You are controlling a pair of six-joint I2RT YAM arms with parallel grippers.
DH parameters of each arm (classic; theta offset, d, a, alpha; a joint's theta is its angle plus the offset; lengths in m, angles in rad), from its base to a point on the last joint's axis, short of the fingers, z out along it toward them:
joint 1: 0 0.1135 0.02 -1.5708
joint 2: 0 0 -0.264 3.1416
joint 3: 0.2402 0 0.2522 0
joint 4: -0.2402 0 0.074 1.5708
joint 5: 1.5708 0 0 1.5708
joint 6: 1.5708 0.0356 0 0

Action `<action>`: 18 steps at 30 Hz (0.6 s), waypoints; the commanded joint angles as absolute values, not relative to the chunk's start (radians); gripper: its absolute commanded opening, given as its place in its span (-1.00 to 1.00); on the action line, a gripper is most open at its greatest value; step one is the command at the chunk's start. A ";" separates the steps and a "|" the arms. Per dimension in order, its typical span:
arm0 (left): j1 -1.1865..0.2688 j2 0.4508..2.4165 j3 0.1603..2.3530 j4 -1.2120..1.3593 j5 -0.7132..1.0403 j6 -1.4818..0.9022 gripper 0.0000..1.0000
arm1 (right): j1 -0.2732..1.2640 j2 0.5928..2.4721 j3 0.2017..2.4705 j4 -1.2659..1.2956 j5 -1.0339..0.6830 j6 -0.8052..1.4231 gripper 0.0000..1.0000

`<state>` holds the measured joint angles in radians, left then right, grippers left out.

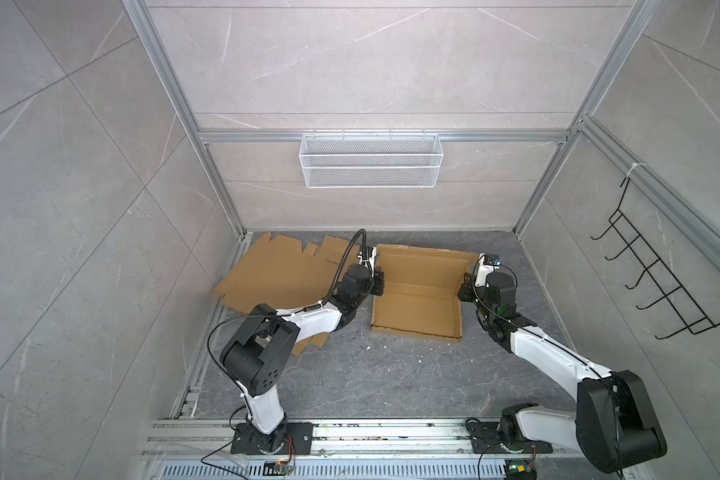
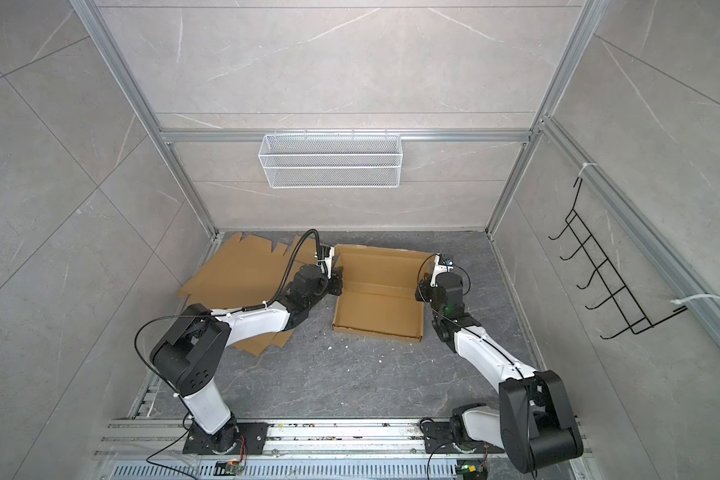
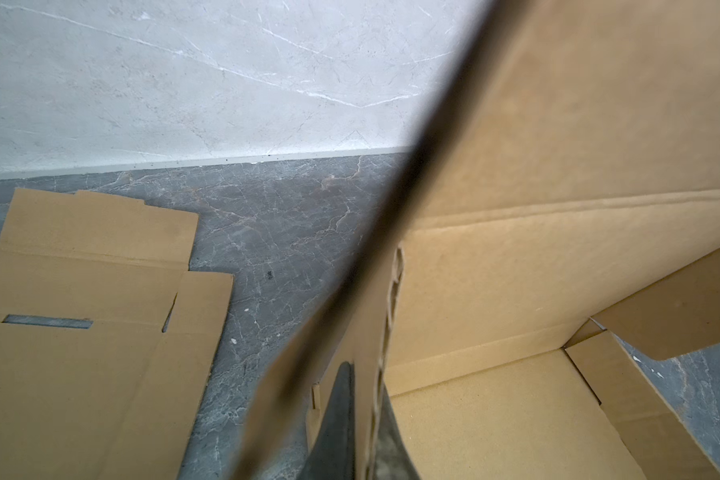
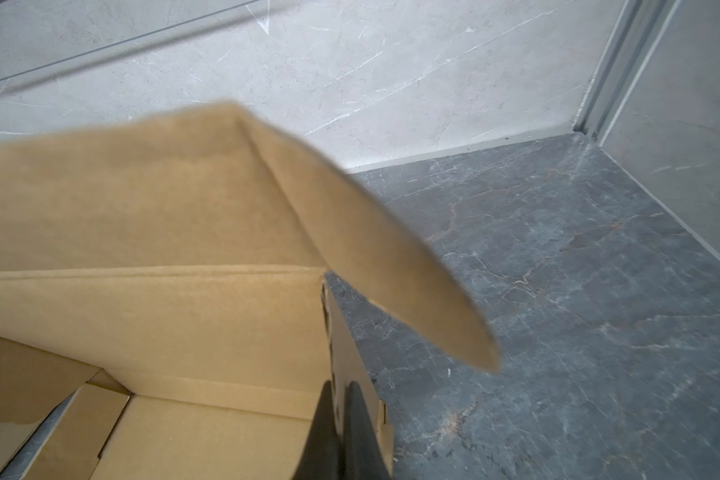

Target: Fold the paper box

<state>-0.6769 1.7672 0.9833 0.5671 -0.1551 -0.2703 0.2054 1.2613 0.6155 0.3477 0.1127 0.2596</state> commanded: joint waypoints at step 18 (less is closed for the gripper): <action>-0.820 1.822 0.956 0.740 -0.206 -0.296 -1.00 | 0.239 1.184 0.499 0.289 0.090 0.318 -1.00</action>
<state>-0.7593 1.8061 0.9485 0.6880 -0.2844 -0.2741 0.2054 1.1858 0.5224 0.3901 0.1650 0.2935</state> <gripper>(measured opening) 0.051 0.049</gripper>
